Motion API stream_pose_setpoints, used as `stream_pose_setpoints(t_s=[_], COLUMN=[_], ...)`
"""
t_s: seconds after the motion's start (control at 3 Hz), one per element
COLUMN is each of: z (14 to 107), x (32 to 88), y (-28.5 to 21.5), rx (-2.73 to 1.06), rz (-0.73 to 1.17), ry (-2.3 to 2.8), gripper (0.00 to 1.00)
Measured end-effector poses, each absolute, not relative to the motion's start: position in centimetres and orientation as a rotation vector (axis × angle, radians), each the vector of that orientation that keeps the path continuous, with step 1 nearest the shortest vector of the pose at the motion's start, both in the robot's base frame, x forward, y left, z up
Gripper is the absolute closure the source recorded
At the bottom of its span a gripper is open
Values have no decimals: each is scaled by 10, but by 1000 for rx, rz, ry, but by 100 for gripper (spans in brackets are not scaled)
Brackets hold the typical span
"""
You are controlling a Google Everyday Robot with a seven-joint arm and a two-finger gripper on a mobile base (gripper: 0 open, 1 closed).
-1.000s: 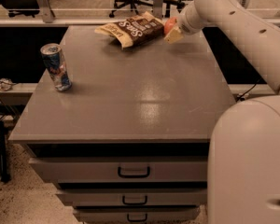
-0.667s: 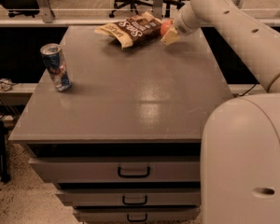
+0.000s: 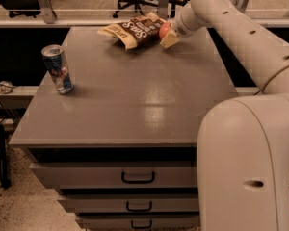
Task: Move apple near brown chip bag
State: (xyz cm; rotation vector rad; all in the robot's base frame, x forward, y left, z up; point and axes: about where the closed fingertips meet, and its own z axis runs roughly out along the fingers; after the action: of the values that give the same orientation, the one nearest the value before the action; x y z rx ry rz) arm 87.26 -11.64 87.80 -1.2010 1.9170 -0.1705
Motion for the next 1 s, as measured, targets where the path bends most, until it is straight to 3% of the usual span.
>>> stream_pose_setpoints(t_s=[0.33, 0.67, 1.0], z=[866, 860, 864], x=[876, 877, 875], y=[-100, -85, -74], rx=[-1245, -1275, -1284], rz=[-135, -88, -36], ry=[1919, 1907, 1876], gripper=[12, 0, 0])
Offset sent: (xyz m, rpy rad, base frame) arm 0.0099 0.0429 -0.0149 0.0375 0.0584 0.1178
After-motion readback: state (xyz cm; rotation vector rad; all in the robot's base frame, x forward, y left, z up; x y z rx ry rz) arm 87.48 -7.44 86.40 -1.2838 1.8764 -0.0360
